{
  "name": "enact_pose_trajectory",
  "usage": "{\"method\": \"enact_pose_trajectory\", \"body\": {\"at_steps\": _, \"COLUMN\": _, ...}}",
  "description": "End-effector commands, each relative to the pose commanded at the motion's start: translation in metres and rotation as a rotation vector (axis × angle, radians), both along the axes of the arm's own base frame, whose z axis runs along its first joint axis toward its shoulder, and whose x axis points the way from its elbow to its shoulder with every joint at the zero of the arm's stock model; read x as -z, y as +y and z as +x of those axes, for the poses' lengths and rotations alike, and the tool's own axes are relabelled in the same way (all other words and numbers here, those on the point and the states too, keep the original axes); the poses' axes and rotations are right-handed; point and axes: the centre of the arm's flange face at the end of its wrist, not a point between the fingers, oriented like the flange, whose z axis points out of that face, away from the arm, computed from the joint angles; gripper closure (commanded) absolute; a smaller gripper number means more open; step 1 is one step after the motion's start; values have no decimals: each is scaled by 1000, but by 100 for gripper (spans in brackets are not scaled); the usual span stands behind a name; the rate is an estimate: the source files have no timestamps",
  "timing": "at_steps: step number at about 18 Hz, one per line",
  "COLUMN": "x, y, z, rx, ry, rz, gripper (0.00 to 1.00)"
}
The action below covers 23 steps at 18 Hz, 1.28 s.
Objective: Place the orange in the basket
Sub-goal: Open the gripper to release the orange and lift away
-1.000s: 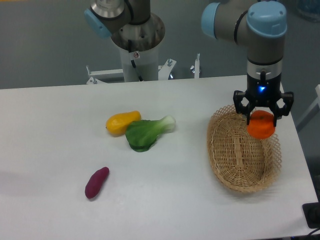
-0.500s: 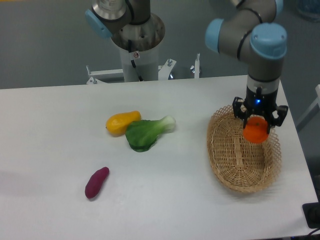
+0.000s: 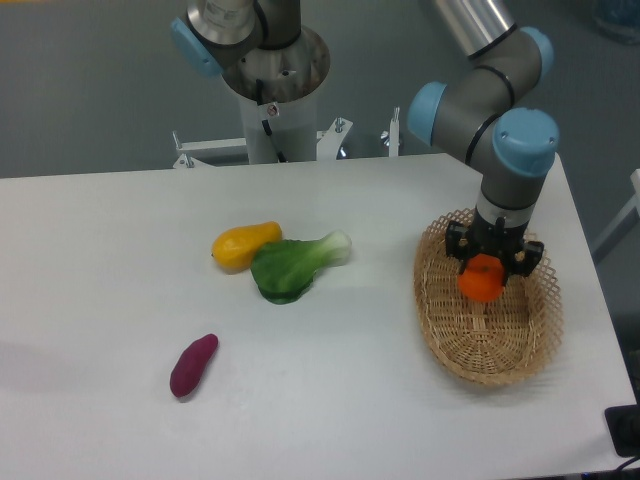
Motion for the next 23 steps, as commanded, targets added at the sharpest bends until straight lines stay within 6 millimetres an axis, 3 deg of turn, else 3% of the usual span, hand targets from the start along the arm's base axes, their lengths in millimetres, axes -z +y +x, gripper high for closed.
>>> {"method": "enact_pose_trajectory", "body": {"at_steps": 1, "x": 0, "y": 0, "z": 0, "rx": 0, "ry": -1, "rz": 1, "gripper": 22}}
{"method": "enact_pose_trajectory", "body": {"at_steps": 2, "x": 0, "y": 0, "z": 0, "rx": 0, "ry": 1, "rz": 1, "gripper": 8}}
{"method": "enact_pose_trajectory", "body": {"at_steps": 3, "x": -1, "y": 0, "z": 0, "rx": 2, "ry": 2, "rz": 0, "gripper": 0}}
{"method": "enact_pose_trajectory", "body": {"at_steps": 8, "x": -14, "y": 0, "z": -2, "rx": 5, "ry": 23, "rz": 8, "gripper": 0}}
{"method": "enact_pose_trajectory", "body": {"at_steps": 11, "x": -42, "y": 0, "z": -8, "rx": -5, "ry": 70, "rz": 27, "gripper": 0}}
{"method": "enact_pose_trajectory", "body": {"at_steps": 18, "x": -74, "y": -7, "z": -23, "rx": -11, "ry": 123, "rz": 41, "gripper": 0}}
{"method": "enact_pose_trajectory", "body": {"at_steps": 23, "x": -77, "y": -6, "z": -22, "rx": -10, "ry": 129, "rz": 43, "gripper": 0}}
